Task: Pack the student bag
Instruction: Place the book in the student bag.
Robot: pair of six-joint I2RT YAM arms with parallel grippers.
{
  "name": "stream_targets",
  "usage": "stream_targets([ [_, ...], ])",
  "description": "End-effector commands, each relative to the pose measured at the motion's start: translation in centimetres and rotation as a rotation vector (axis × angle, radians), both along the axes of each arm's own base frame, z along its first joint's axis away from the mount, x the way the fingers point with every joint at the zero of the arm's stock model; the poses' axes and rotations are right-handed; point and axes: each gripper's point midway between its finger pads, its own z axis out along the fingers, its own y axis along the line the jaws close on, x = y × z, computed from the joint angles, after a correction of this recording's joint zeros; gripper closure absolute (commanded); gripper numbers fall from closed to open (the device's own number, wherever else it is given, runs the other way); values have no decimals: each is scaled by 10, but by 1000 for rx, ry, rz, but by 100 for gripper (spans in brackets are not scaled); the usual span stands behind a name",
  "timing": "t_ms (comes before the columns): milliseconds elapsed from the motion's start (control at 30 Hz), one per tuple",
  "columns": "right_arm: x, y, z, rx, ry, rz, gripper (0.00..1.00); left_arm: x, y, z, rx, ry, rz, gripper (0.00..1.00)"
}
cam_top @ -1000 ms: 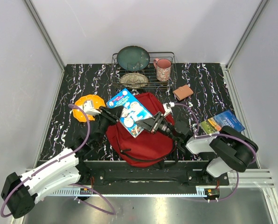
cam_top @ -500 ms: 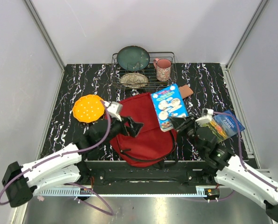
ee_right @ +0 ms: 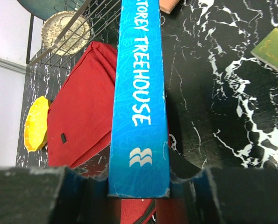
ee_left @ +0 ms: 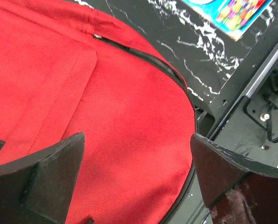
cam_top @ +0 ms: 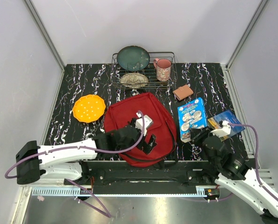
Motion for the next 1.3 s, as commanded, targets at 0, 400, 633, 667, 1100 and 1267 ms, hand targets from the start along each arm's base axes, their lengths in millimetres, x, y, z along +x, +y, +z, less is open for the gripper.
stream_targets([
  [0,-1,-24,38,39,-86,-86,100,2,-15,6,33,-34,-23,1],
  [400,-7,-21,50,67,-90,-53,100,-25,-49,-23,241,-53,-168,1],
  [633,-11,-30,44,74,-91,-76,100,-40,-57,-53,381,-36,-250,2],
  [667,-13,-32,43,82,-93,-77,100,-42,-59,-57,394,-32,-255,3],
  [1100,-19,-45,41,101,-94,-113,98,-42,-59,-80,509,-42,-251,39],
  [1267,-19,-46,41,82,-92,-115,98,-33,-56,-80,521,-52,-180,93],
])
